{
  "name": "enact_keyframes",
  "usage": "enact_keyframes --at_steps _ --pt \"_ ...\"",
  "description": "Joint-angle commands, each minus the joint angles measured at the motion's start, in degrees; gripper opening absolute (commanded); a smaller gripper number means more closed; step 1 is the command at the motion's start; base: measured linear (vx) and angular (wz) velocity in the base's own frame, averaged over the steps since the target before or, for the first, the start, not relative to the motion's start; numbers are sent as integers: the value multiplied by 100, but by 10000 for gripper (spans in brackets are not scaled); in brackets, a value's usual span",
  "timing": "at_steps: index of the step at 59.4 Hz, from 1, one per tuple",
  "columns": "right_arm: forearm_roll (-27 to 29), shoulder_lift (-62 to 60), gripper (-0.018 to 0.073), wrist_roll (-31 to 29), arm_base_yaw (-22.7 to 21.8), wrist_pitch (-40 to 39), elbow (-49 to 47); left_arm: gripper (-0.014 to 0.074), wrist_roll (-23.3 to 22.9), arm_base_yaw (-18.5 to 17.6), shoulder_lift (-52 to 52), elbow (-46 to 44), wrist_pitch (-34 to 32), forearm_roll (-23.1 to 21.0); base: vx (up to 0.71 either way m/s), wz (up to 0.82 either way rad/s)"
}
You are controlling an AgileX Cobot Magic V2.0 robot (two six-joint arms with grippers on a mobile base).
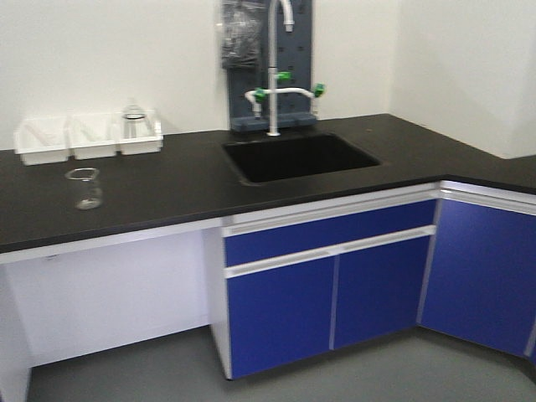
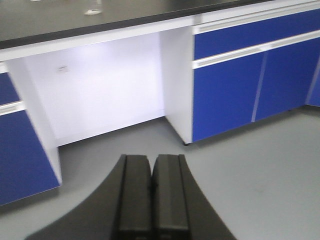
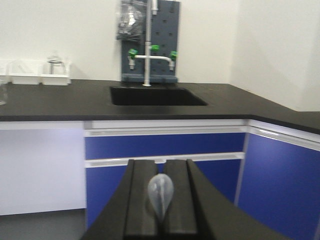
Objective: Grab transparent chemical and place on left bench
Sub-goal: 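Drive the base to the bench with white bins, holding the dropper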
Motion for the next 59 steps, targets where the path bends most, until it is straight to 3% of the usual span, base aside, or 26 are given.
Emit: enact_keyframes --at_steps 1,59 --pt "-13 33 -3 -6 -25 -197 -166 -3 -45 -10 -110 93 -449 -4 14 52" --pt "-13 33 -3 -6 -25 -192 -166 -3 -45 -10 -110 93 -449 -4 25 65"
